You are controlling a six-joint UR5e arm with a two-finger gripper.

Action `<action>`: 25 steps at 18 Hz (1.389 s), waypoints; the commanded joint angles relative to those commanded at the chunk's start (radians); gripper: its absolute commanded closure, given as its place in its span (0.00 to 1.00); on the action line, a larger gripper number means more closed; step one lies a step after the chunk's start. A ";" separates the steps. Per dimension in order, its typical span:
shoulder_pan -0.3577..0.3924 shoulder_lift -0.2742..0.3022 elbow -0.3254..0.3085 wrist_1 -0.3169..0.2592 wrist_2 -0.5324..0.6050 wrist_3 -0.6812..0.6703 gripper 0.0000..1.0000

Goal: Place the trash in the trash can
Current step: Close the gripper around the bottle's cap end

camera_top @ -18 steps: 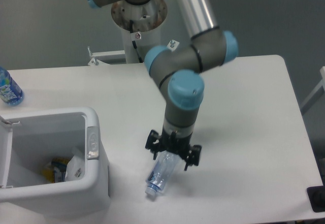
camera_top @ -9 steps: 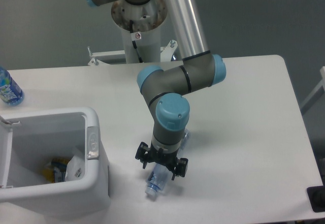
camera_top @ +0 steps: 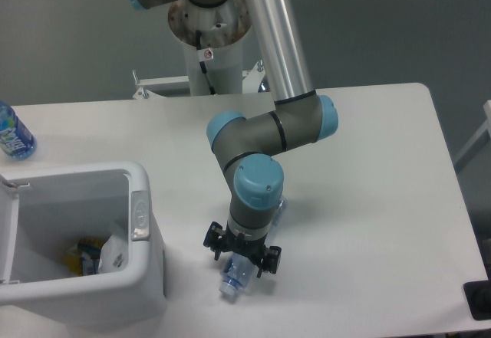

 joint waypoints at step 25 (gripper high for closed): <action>0.006 0.060 0.031 -0.002 0.026 0.024 0.37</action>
